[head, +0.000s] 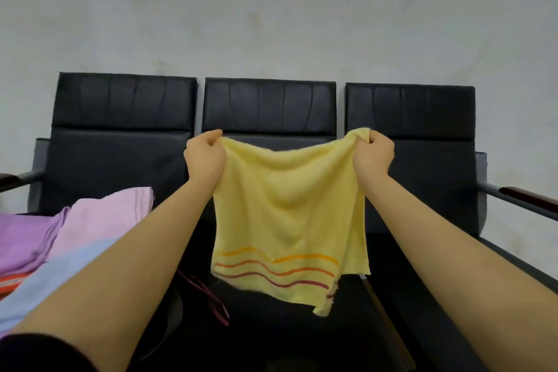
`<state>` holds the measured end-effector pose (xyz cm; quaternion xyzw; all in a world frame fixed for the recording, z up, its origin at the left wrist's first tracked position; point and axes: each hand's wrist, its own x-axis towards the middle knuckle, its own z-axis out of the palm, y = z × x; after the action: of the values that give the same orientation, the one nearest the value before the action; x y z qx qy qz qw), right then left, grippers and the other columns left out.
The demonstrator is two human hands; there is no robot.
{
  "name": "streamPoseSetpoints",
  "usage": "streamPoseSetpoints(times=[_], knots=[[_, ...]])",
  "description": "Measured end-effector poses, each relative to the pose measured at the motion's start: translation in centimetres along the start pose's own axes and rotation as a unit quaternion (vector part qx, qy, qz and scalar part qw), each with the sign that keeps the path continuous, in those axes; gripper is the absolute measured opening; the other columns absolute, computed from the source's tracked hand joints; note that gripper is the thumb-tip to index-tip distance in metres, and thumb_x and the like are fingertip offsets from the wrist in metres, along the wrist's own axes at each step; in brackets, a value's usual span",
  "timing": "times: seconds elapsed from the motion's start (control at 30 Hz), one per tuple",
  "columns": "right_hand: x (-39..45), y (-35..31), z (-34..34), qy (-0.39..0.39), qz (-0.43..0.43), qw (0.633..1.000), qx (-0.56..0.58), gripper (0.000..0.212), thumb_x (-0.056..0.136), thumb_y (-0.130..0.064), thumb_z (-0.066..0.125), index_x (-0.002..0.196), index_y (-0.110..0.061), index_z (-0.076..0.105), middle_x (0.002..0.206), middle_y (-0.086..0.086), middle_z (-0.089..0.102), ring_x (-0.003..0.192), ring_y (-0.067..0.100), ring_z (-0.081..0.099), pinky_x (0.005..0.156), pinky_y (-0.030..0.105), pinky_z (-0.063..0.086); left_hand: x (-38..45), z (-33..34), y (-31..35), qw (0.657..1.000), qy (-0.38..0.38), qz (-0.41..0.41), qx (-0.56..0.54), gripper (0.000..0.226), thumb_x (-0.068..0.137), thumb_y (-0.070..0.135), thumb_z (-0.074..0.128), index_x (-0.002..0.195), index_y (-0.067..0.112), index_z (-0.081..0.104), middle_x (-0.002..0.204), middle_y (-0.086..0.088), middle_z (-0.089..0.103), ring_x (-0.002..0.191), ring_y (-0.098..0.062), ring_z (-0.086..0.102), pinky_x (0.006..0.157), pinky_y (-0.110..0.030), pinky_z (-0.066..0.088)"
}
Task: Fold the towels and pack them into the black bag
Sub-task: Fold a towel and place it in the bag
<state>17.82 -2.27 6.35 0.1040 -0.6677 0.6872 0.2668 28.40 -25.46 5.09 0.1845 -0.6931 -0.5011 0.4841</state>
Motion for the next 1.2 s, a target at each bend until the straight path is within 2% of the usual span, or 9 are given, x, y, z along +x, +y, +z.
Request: streamPoseSetpoints(times=[0.1,0.27,0.47,0.6,0.77,0.8,0.87,1.0,1.2], knots=[[0.2,1.0,-0.6,0.012,0.012,0.999,-0.050,0.038,0.086,0.004,0.042,0.054,-0.014,0.034,0.055,-0.002,0.035,0.050,0.010,0.028,0.033,0.013,0.021,-0.4,-0.3,-0.7,0.999,0.037,-0.006,0.008,0.031,0.093,0.009,0.046,0.116,0.012,0.068,0.085,0.006,0.065,0.062,-0.005,0.051,0.053,-0.014,0.039],[0.8,2.2,-1.3,0.040,0.041,0.993,-0.099,0.037,0.093,-0.006,0.052,0.062,-0.017,0.034,0.062,-0.002,0.035,0.051,0.010,0.032,0.038,0.016,0.028,-0.8,-0.3,-2.0,0.997,0.057,-0.029,0.047,0.040,0.094,-0.002,0.037,0.119,0.010,0.065,0.116,-0.010,0.065,0.097,-0.031,0.062,0.072,-0.029,0.047],[1.1,1.8,-1.5,0.077,0.028,0.996,-0.038,0.016,0.095,-0.012,0.054,0.083,-0.014,0.044,0.068,-0.005,0.039,0.055,0.005,0.037,0.041,0.012,0.035,-0.2,-0.4,-1.7,0.996,0.071,-0.039,0.048,0.043,0.091,-0.005,0.034,0.122,0.008,0.062,0.117,-0.011,0.063,0.079,-0.021,0.058,0.062,-0.024,0.043],[0.7,0.8,-1.9,0.100,0.022,0.995,0.007,0.009,0.095,-0.008,0.051,0.098,-0.011,0.044,0.081,-0.007,0.043,0.066,0.005,0.044,0.059,0.016,0.039,0.4,-0.5,-0.7,0.994,0.089,-0.065,-0.010,0.042,0.088,-0.007,0.040,0.119,0.009,0.064,0.117,-0.007,0.064,0.059,-0.005,0.046,0.050,-0.012,0.035],[1.4,0.2,-2.2,0.087,0.022,0.996,-0.016,0.018,0.094,-0.006,0.048,0.101,0.000,0.063,0.093,-0.001,0.056,0.077,0.011,0.051,0.071,0.025,0.042,0.8,-0.8,0.6,0.998,0.048,-0.024,0.042,0.045,0.084,-0.008,0.041,0.116,0.014,0.064,0.116,0.001,0.061,0.065,-0.008,0.051,0.053,-0.014,0.037],[1.4,0.2,-2.3,0.079,0.021,0.997,-0.016,0.021,0.093,-0.006,0.047,0.104,0.000,0.065,0.094,-0.001,0.057,0.074,0.009,0.051,0.070,0.025,0.043,0.9,-0.8,0.9,0.997,0.019,0.001,0.080,0.041,0.082,-0.011,0.040,0.099,0.018,0.064,0.104,0.003,0.059,0.069,-0.013,0.050,0.054,-0.017,0.038],[1.5,0.3,-2.6,0.058,0.017,0.998,-0.023,0.028,0.093,-0.003,0.047,0.117,-0.005,0.062,0.105,-0.001,0.055,0.076,0.006,0.049,0.067,0.018,0.042,1.0,-0.7,1.6,0.983,-0.035,0.046,0.176,0.038,0.078,-0.014,0.037,0.067,0.022,0.038,0.084,-0.002,0.043,0.068,-0.018,0.042,0.051,-0.020,0.032],[1.5,0.5,-3.1,-0.001,0.007,0.997,-0.082,0.056,0.086,0.012,0.041,0.137,-0.009,0.047,0.134,0.008,0.047,0.079,0.010,0.052,0.057,0.014,0.039,1.0,-0.4,2.9,0.951,-0.067,0.086,0.289,0.035,0.081,-0.015,0.036,0.063,0.014,0.029,0.103,-0.018,0.037,0.073,-0.020,0.035,0.051,-0.024,0.026],[1.1,0.5,-3.0,-0.022,-0.055,0.971,-0.233,0.049,0.088,0.014,0.040,0.133,-0.001,0.048,0.132,0.017,0.044,0.105,0.031,0.054,0.080,0.029,0.046,1.4,-0.7,2.3,0.933,-0.043,0.109,0.340,0.036,0.082,-0.015,0.039,0.062,0.013,0.030,0.112,-0.028,0.047,0.097,-0.035,0.044,0.068,-0.033,0.038]])
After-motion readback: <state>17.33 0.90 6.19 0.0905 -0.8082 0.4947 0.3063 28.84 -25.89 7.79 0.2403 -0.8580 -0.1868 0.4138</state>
